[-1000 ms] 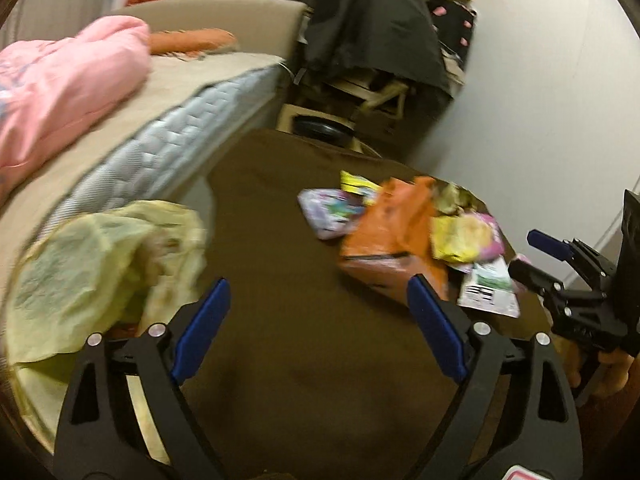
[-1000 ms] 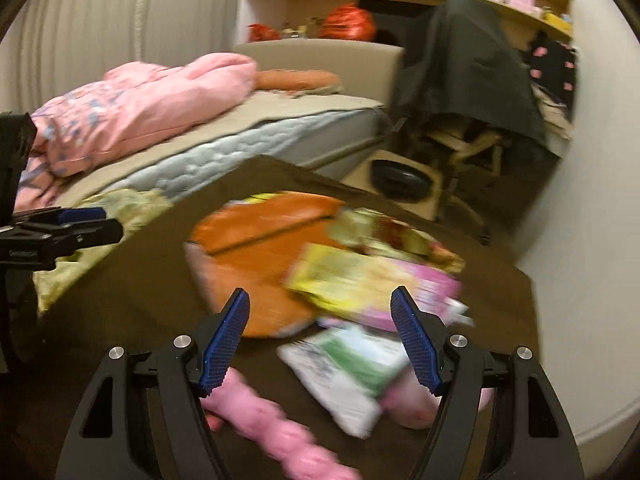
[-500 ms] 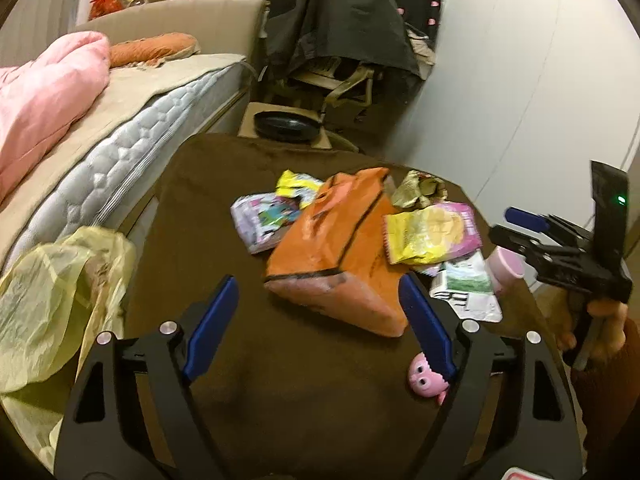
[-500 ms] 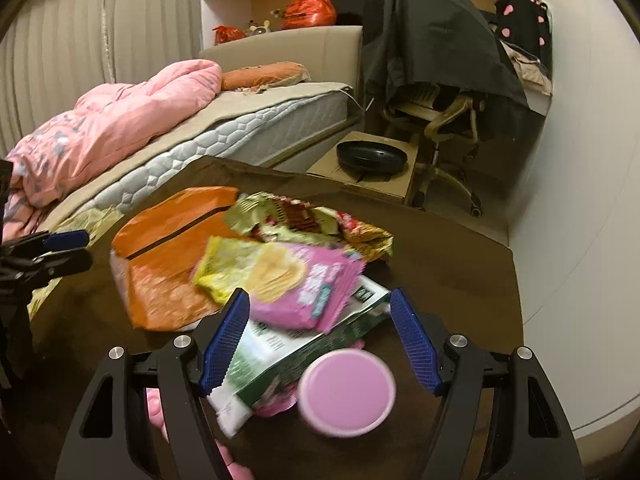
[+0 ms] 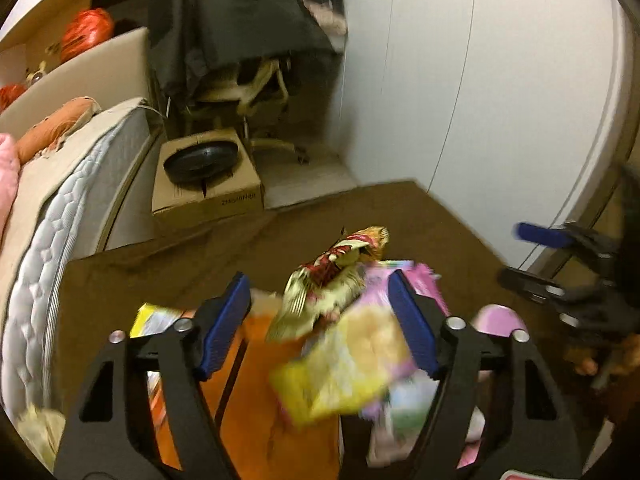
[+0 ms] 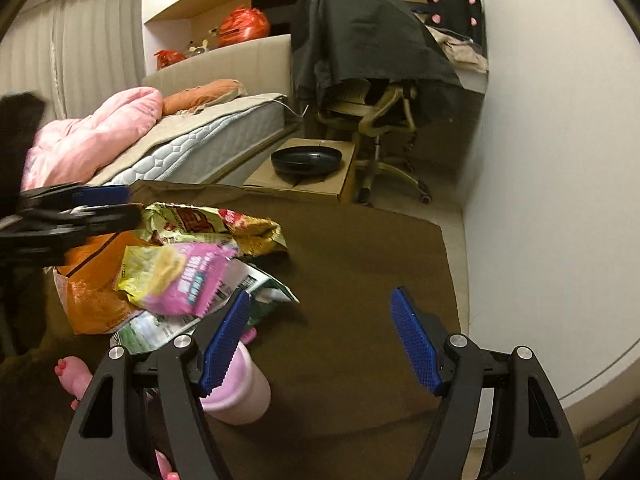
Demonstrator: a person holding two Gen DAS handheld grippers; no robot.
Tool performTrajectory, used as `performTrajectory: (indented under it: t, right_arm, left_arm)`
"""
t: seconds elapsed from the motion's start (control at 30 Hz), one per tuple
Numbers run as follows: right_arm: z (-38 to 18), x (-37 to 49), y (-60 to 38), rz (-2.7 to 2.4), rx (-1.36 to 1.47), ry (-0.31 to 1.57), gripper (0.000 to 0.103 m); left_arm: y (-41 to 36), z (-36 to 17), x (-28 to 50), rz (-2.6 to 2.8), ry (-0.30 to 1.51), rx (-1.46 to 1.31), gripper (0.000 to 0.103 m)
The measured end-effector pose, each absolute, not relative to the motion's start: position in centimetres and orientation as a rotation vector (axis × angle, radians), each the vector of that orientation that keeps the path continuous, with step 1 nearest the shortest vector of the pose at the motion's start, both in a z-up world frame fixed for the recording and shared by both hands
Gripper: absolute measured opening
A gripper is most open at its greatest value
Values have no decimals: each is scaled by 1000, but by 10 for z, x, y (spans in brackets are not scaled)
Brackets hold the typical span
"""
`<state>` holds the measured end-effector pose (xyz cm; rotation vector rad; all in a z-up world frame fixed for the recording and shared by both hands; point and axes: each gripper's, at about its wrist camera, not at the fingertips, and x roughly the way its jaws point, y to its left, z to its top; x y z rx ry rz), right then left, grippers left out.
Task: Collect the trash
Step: 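Move the left tool back over the table toward the yellow-red snack bag, then grasp the yellow-red snack bag with the left tool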
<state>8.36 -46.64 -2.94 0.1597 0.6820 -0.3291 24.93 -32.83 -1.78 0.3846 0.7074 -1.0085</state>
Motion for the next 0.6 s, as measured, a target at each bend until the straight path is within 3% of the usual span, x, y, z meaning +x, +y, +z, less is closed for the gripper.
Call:
performTrajectory:
  t: [0.03,0.1,0.6]
  right_arm:
    - [-30,82,-468,-326,166,682,69]
    - [-32,80,-469,-316,177,678,69]
    - [-16,106,-408,-129,153,665,69]
  left_arm:
    - [-341,-27,253,-996,741,423,50]
    - [-352,-39,258,-976,796,467,15]
    - [-187,12,231,-830,782,83,15]
